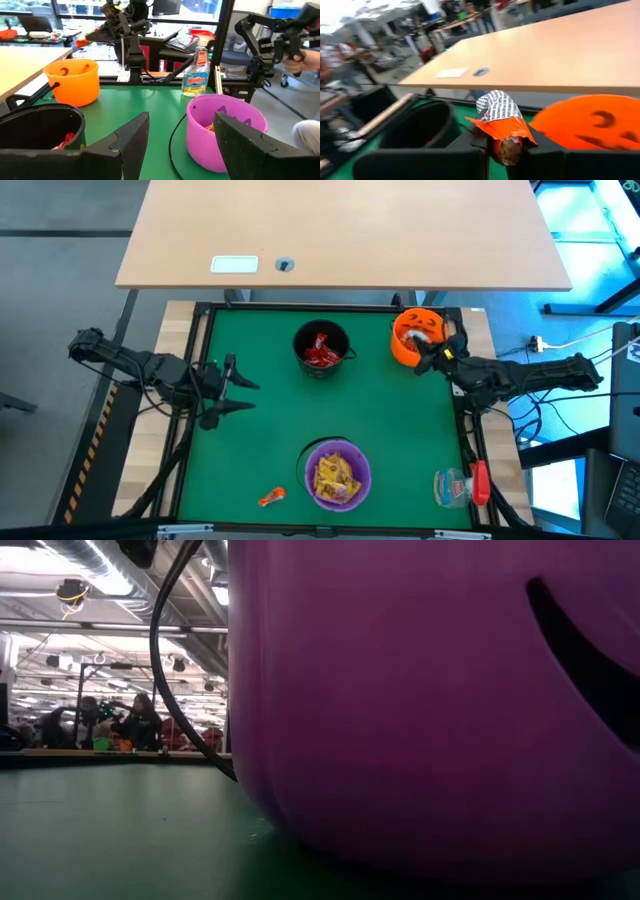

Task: Sort candy
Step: Put the orange candy into the orange bucket

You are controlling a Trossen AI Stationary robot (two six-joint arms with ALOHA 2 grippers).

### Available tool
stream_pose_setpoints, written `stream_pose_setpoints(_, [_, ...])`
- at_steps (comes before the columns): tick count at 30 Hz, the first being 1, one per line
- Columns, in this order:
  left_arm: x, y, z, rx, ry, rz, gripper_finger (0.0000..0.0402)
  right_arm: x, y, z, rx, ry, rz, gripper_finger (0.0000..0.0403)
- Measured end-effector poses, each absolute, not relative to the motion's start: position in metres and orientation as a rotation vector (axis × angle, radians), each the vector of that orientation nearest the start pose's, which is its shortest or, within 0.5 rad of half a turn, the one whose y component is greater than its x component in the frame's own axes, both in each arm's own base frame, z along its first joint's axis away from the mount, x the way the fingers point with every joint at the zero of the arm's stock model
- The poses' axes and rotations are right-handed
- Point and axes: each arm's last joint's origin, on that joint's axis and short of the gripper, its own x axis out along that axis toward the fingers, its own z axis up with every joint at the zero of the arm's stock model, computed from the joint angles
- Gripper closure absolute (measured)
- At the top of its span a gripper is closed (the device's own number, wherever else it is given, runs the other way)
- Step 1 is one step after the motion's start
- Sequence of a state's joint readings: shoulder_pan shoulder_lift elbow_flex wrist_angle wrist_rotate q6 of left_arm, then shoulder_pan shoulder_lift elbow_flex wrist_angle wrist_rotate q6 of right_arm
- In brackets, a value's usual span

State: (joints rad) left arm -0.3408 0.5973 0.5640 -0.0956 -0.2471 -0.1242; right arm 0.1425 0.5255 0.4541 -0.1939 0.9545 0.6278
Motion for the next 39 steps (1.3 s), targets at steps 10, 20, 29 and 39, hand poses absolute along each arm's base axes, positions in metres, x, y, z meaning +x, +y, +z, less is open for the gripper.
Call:
stream_pose_setpoints(10, [0.138,-0.041,0.295,-0.098,0.09,-0.063,0.019,0.115,-0.008,0.234,0.486,0.082,-0.978,0.0372])
stream_pose_setpoints(20, [0.138,-0.039,0.297,-0.1,0.064,-0.008,0.019,0.111,-0.009,0.226,0.513,0.126,-1.008,0.0372])
stream_pose_setpoints(29, [0.144,-0.032,0.315,-0.036,-0.123,0.115,0.019,0.106,-0.014,0.221,0.474,0.204,-1.055,0.0372])
stream_pose_setpoints(39, [0.168,-0.022,0.307,0.007,-0.085,0.135,0.019,0.106,-0.02,0.218,0.533,0.296,-1.017,0.0304])
